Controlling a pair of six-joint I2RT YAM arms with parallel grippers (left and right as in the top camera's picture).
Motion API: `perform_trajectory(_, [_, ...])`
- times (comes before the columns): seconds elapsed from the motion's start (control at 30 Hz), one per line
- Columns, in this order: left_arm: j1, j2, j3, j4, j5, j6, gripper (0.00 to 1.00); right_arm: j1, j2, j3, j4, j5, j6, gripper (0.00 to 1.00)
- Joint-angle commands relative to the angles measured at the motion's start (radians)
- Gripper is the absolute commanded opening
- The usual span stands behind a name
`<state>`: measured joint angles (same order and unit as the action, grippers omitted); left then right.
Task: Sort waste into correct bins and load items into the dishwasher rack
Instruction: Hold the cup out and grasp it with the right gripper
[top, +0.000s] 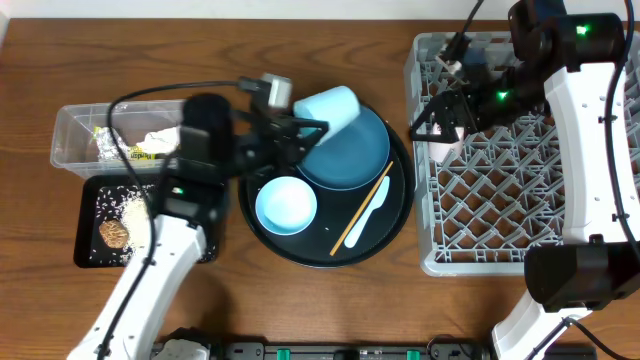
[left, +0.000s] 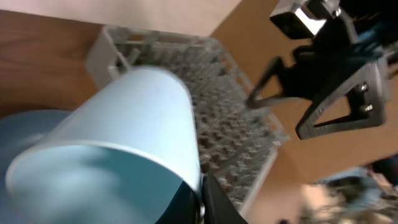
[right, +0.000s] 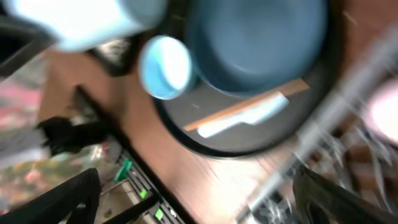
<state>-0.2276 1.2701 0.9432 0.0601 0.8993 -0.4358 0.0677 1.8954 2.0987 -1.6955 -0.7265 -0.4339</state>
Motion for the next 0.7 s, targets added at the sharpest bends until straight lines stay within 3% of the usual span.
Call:
perform_trajectory(0.0, [0.093, 0.035, 0.012, 0.074, 0.378, -0.093, 0.06, -0.028, -0.009, 0.012, -0.003, -0.244, -0.222, 0.94])
perform_trajectory(0.13, [0.14, 0.089, 0.012, 0.299, 0.555, -0.262, 0.06, -0.024, -0.009, 0.012, -0.003, -0.315, -0.29, 0.94])
perform_trajectory(0.33, [0.101, 0.134, 0.012, 0.545, 0.559, -0.449, 0.06, -0.004, -0.008, 0.012, -0.003, -0.348, -0.346, 0.93])
perform_trajectory(0.67, [0.045, 0.148, 0.012, 0.603, 0.486, -0.487, 0.06, 0.001, -0.008, 0.012, 0.001, -0.395, -0.421, 0.93])
